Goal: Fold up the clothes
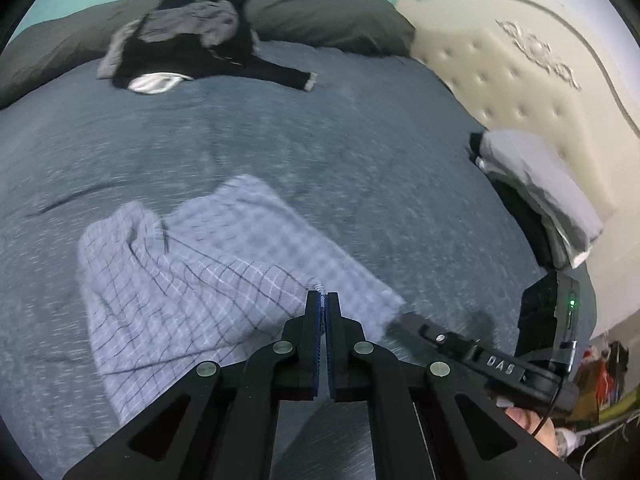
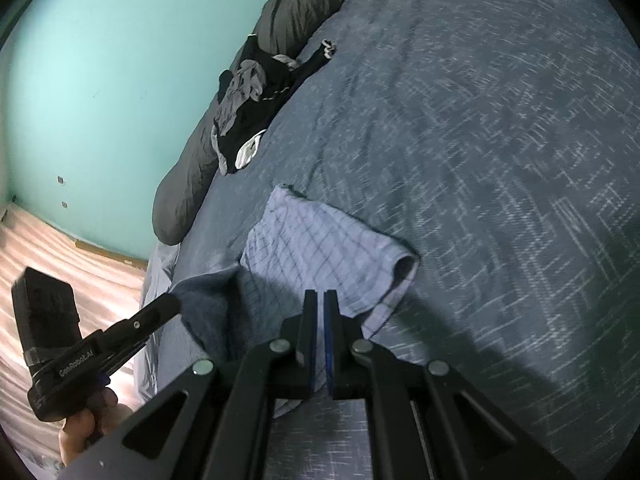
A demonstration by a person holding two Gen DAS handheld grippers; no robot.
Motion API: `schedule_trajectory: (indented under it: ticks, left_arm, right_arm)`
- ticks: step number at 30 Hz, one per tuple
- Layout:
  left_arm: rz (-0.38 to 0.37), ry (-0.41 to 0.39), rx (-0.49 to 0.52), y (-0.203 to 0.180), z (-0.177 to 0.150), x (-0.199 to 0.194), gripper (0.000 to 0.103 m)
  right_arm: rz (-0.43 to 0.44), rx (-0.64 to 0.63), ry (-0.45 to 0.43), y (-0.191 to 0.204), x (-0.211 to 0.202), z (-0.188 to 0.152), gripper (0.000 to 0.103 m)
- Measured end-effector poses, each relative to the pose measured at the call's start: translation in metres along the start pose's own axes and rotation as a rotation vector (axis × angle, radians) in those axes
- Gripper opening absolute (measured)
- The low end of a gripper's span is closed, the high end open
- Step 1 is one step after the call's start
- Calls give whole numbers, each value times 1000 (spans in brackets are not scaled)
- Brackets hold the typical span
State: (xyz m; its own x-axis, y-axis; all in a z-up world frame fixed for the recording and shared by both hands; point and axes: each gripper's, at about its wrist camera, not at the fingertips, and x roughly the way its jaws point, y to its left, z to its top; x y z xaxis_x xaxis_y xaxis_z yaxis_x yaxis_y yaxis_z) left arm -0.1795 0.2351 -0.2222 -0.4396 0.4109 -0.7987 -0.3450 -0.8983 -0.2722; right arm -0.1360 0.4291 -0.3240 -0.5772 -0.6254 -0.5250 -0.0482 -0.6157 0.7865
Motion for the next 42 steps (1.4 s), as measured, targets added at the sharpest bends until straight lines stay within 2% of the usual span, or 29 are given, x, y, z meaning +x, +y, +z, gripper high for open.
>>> schedule_trajectory:
  ticks: [10,19,22,24,25,26,28,30,31,33,37,42]
  left_arm:
    - [-28,79,44,-35,0,55,2]
    - [-33,147,16,-23,-10,83,2]
    - [-31,130,21,-20,-9,75,6]
    - [-30,114,16,-15,-7,66,20]
    - [-30,108,7,-11,-5,61,34]
    - [-29,96,-2,-6,-3,55,41]
    - [-20,75,-9,4,0,42,43]
    - [-5,63,-7,13,4,36,43]
    - [11,60,-9,21,7,33,43]
    - [44,53,-16,39,12,28,44]
    - [120,28,-30,72,28,24,44]
    - [169,25,-71,107,47,26,44]
  right_arm:
    - [-2,33,-14,-18,-10,8,3]
    - [-1,41,0,-20,-3,10,3]
    - [-6,38,7,-19,1,8,3]
    - [-9,39,13,-20,4,8,3]
    - [-11,39,16,-20,6,8,3]
    - [-13,36,19,-19,8,8,3]
    - [-13,27,24,-17,10,7,4]
    - [-6,10,27,-12,12,7,10]
    - [-5,3,28,-11,12,7,21]
    - [0,-17,23,-6,13,6,31]
    - [-17,-63,26,4,18,7,32]
    - [-32,-84,44,11,31,8,32]
